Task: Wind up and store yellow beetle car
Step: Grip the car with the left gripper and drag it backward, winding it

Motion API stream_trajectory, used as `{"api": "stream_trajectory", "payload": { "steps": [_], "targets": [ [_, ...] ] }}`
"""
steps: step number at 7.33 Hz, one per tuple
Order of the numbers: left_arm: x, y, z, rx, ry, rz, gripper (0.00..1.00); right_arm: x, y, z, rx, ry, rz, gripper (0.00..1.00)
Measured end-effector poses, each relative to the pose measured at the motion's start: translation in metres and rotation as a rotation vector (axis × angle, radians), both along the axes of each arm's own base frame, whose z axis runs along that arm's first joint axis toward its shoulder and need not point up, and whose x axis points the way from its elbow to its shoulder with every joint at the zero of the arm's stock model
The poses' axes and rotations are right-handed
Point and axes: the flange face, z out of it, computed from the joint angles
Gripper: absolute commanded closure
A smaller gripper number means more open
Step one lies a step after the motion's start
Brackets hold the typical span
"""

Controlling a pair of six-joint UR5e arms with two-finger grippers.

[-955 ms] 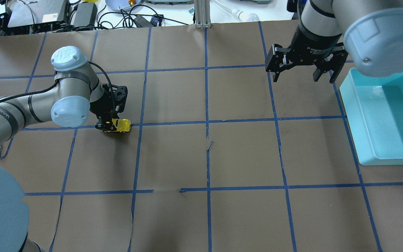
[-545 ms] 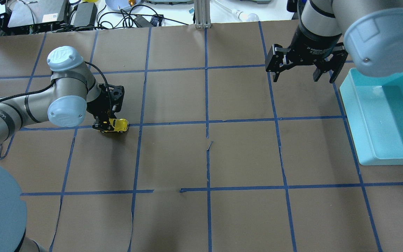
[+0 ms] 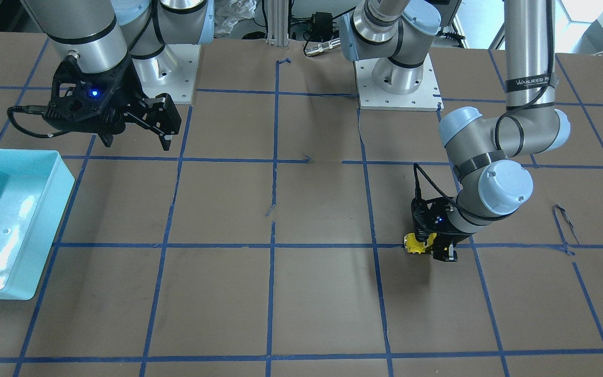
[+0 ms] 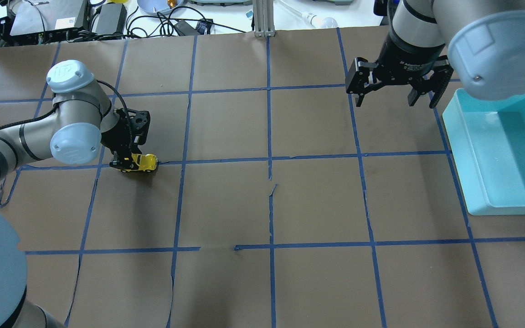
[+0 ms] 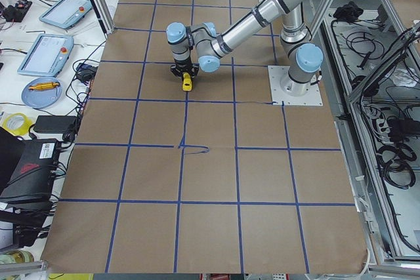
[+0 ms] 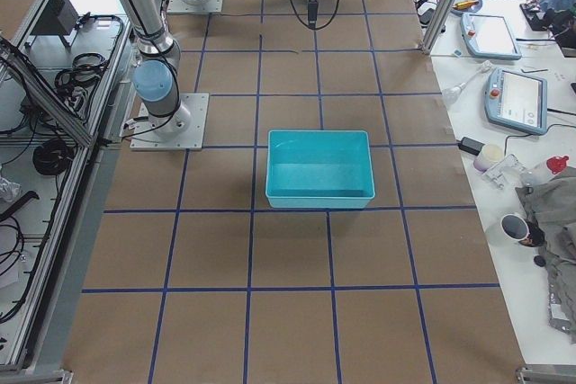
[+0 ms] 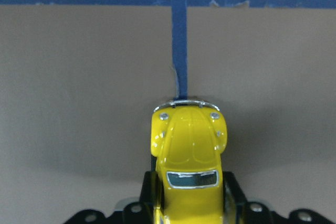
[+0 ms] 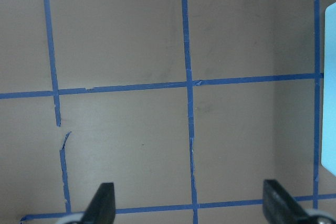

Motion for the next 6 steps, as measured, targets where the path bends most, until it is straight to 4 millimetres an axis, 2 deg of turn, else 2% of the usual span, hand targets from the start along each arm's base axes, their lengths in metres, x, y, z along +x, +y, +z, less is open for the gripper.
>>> {"api": "stream_trajectory", "payload": {
  "steps": [2,5,6],
  "targets": [
    [0.02,-0.001,-0.001,-0.014,0.003,-0.036,0.66,0.0,0.0,0.0,0.0,0.0,0.0,0.0],
    [0.038,-0.003,-0.001,-0.019,0.004,-0.03,0.65,0.0,0.0,0.0,0.0,0.0,0.0,0.0],
    [0.042,-0.002,0.0,-0.019,0.003,-0.024,0.47,0.0,0.0,0.0,0.0,0.0,0.0,0.0]
  ]
}}
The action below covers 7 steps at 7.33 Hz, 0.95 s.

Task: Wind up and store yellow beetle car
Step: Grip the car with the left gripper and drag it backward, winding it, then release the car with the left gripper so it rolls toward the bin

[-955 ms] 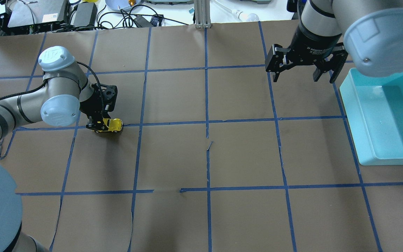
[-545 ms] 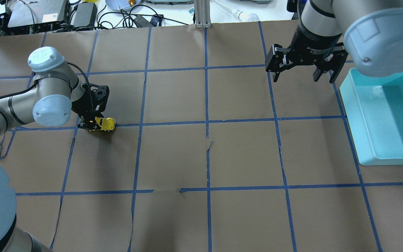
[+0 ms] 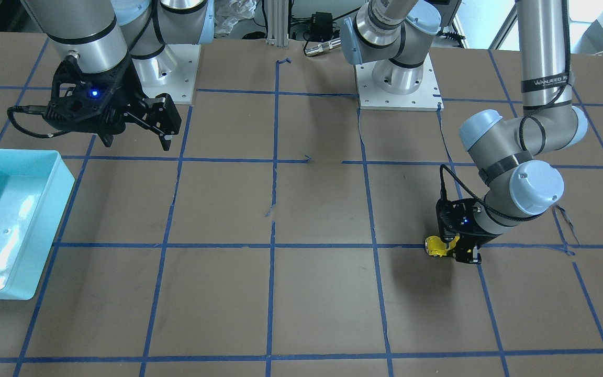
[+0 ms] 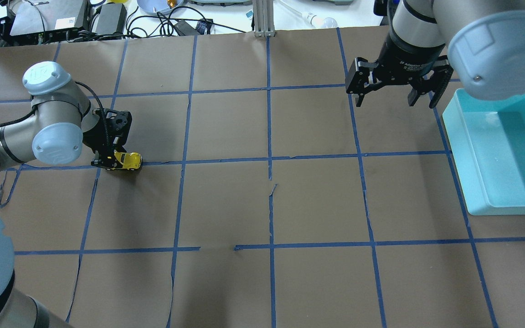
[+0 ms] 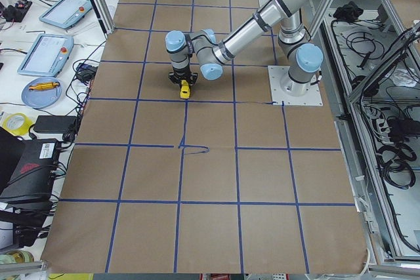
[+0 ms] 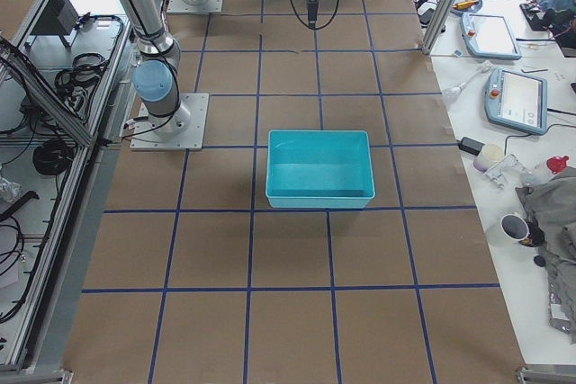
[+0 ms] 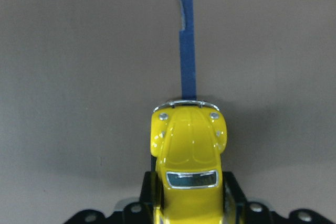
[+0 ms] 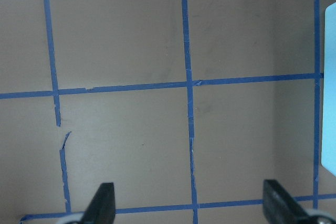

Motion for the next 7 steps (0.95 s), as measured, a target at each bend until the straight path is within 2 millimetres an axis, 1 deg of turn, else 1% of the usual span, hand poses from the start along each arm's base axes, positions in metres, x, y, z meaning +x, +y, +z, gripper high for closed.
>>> {"api": "stream_trajectory", "payload": {
  "steps": [1,2,5,7],
  "targets": [
    [0.002,0.0,0.0,0.0,-0.001,0.004,0.19,0.0,0.0,0.0,0.0,0.0,0.0,0.0],
    [0.002,0.0,-0.001,0.003,-0.001,0.008,0.0,0.0,0.0,0.0,0.0,0.0,0.0,0.0],
    [0.004,-0.003,0.01,-0.019,-0.01,0.015,0.0,0.0,0.0,0.0,0.0,0.0,0.0,0.0],
    [0.004,-0.004,0.015,-0.026,-0.013,0.018,0.0,0.0,0.0,0.0,0.0,0.0,0.0,0.0]
  ]
}}
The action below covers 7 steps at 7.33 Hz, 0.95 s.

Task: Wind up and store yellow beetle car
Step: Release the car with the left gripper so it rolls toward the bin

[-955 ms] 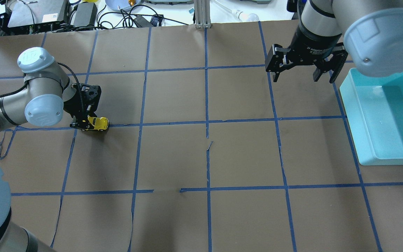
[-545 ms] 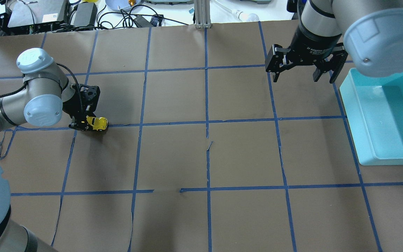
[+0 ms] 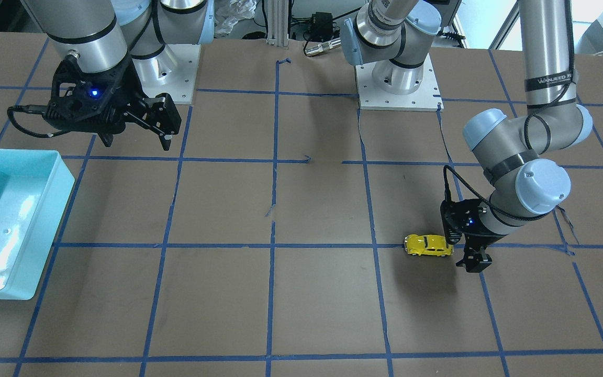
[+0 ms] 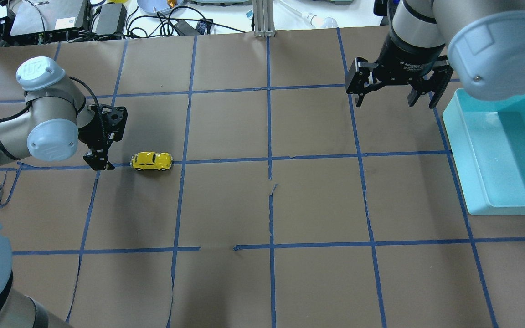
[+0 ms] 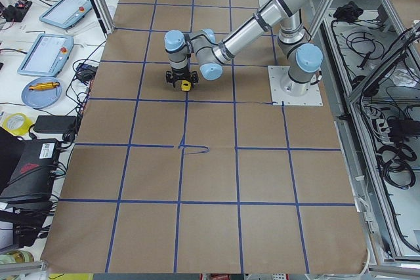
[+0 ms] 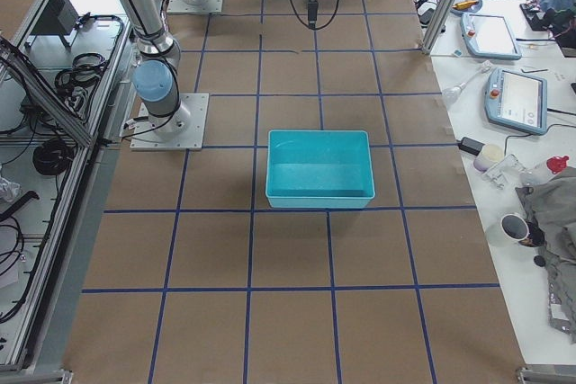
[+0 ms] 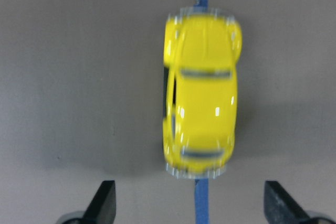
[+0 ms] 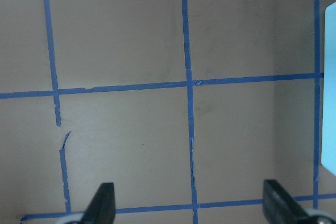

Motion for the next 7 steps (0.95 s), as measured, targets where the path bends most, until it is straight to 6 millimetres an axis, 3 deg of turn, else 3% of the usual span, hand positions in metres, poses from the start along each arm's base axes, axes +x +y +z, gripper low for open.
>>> {"api": "stream_trajectory", "payload": {
  "steps": [7],
  "targets": [
    [-0.005,0.002,0.014,-0.017,-0.005,0.016,0.0,0.0,0.0,0.0,0.0,0.0,0.0,0.0]
  ]
}}
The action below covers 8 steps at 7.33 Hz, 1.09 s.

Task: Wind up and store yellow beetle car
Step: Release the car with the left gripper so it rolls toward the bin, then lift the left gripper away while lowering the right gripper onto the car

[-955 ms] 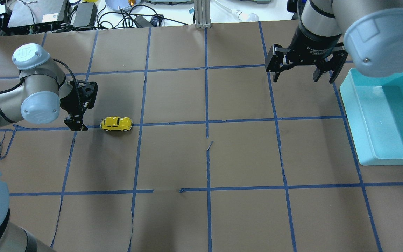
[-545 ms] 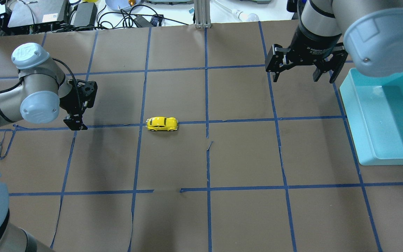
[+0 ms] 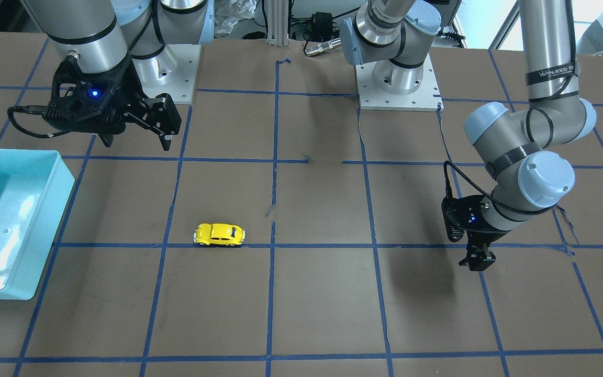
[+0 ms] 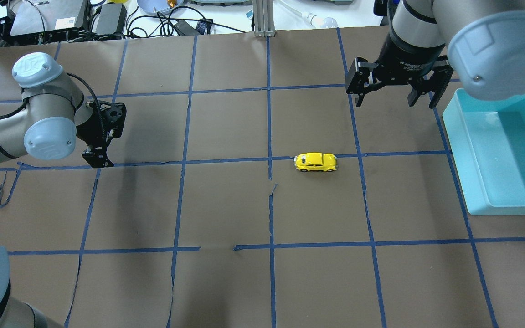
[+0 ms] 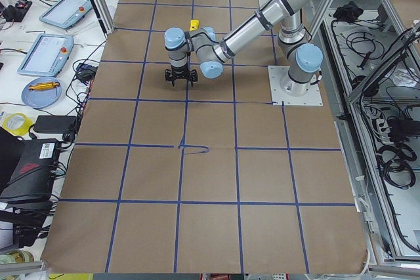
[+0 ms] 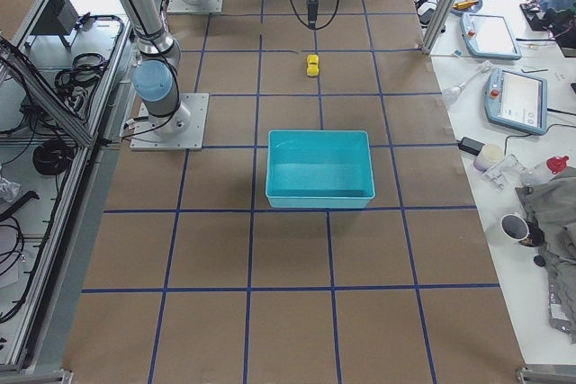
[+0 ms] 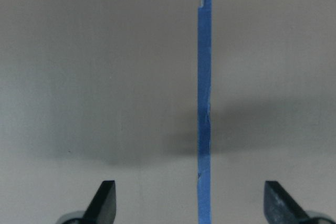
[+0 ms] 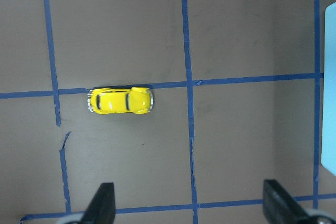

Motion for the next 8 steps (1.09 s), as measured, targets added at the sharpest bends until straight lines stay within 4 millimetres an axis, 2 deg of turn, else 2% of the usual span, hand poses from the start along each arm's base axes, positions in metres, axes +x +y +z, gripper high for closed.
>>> {"api": "stream_trajectory", "payload": {
  "steps": [2,4,6,8],
  "targets": [
    [-0.005,0.002,0.006,-0.001,0.007,0.046,0.0,0.0,0.0,0.0,0.0,0.0,0.0,0.0],
    [-0.019,0.01,0.027,0.004,0.009,0.131,0.0,0.0,0.0,0.0,0.0,0.0,0.0,0.0],
    [-0.057,0.02,0.065,0.005,0.004,0.251,0.0,0.0,0.0,-0.001,0.001,0.0,0.0,0.0],
    [-0.111,0.029,0.125,-0.003,-0.007,0.426,0.0,-0.001,0.0,0.0,0.0,0.003,-0.002,0.0]
  ]
}}
